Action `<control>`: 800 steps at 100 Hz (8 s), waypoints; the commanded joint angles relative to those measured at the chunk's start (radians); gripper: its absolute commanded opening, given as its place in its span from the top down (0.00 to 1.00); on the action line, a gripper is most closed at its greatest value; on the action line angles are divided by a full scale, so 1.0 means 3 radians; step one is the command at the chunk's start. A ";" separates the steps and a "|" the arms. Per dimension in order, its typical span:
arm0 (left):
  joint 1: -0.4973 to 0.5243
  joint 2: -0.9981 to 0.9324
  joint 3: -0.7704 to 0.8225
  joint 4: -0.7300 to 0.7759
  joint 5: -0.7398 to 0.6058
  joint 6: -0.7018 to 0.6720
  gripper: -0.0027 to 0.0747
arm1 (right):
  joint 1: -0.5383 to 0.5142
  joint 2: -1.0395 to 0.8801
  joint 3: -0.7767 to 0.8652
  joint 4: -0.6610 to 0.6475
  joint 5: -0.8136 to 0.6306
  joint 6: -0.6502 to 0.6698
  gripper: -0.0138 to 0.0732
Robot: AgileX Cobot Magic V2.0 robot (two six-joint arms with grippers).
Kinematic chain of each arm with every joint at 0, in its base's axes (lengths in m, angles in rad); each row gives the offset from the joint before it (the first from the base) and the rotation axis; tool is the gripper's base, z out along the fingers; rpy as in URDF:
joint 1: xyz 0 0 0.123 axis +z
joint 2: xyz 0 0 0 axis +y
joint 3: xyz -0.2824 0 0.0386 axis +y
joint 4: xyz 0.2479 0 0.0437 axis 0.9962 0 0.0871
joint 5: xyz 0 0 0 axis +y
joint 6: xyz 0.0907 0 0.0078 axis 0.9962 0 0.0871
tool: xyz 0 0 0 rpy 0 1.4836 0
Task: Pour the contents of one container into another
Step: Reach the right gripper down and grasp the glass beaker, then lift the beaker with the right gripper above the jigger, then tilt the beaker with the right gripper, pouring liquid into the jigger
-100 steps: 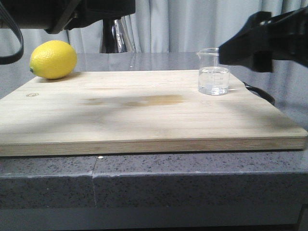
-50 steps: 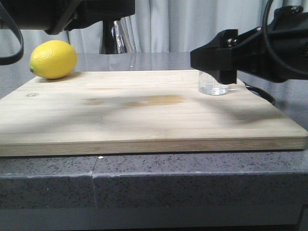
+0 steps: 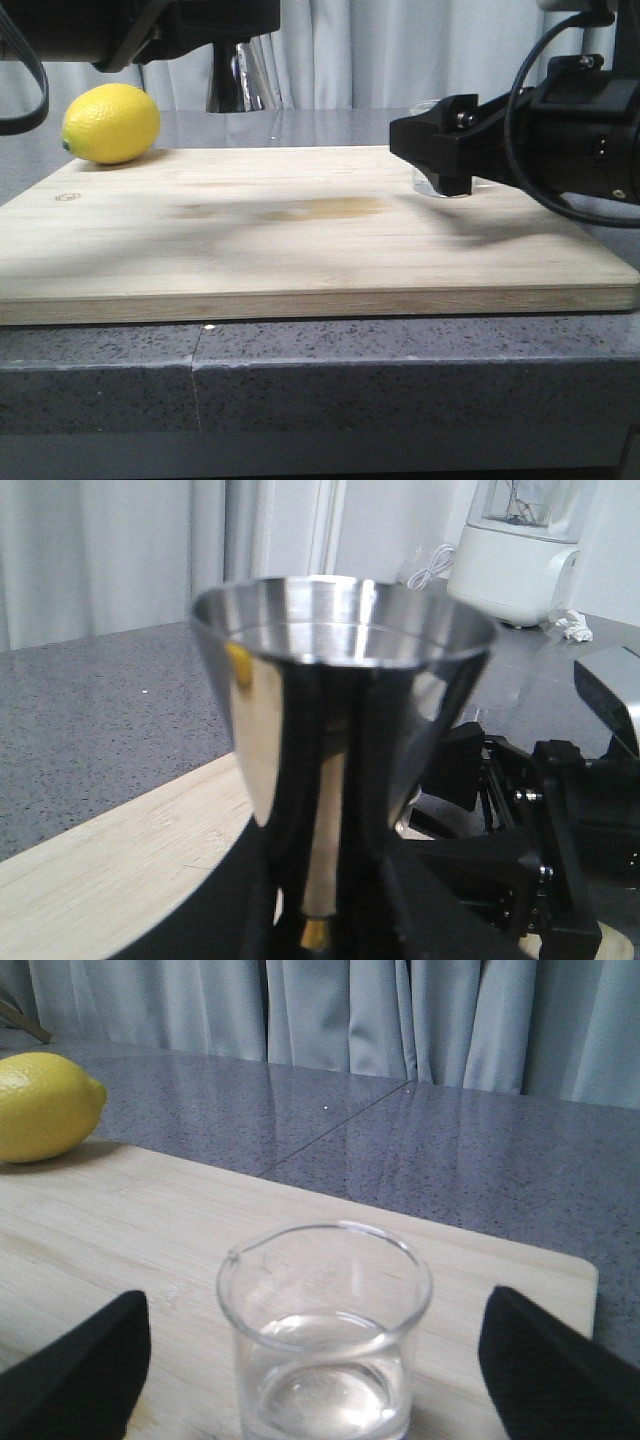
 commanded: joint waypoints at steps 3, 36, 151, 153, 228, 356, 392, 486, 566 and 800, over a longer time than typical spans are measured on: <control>-0.0021 -0.0119 -0.0088 -0.0083 -0.0244 -0.0035 0.99 | -0.0022 -0.0030 -0.0075 0.0034 -0.0365 -0.0044 0.24; -0.0021 -0.0119 -0.0088 -0.0082 -0.0244 -0.0041 0.99 | -0.0022 0.0072 -0.0083 0.0034 -0.0476 -0.0044 0.29; -0.0021 -0.0119 -0.0088 -0.0032 -0.0238 -0.0047 0.99 | -0.0022 0.0072 -0.0275 -0.0016 -0.0079 -0.0044 0.64; -0.0021 -0.0119 -0.0088 -0.0022 -0.0239 -0.0047 0.99 | -0.0022 0.0072 -0.0275 -0.0016 -0.0079 -0.0044 0.65; -0.0021 0.0099 -0.0088 0.0066 -0.0118 -0.0047 0.99 | -0.0022 -0.0789 -0.0817 -0.0954 0.0791 0.0196 0.66; -0.0073 0.0129 -0.0088 0.0628 -0.0500 -0.0423 0.99 | 0.0204 -0.0932 -0.1809 -0.2861 0.1584 0.0305 0.66; -0.0073 0.0129 -0.0088 0.0679 -0.0506 -0.0478 0.99 | 0.0204 -0.0937 -0.1809 -0.2881 0.1591 -0.0062 0.66; -0.0073 0.0129 -0.0088 0.0679 -0.0438 -0.0478 0.99 | 0.0204 -0.1021 -0.1812 -0.2883 0.1586 -0.0609 0.66; -0.0073 0.0129 -0.0088 0.0679 -0.0438 -0.0478 0.99 | 0.0204 -0.1021 -0.1812 -0.3044 0.1599 -0.0869 0.66; -0.0073 0.0129 -0.0088 0.0679 -0.0395 -0.0478 0.99 | 0.0204 -0.1029 -0.1812 -0.3143 0.1736 -0.0893 0.66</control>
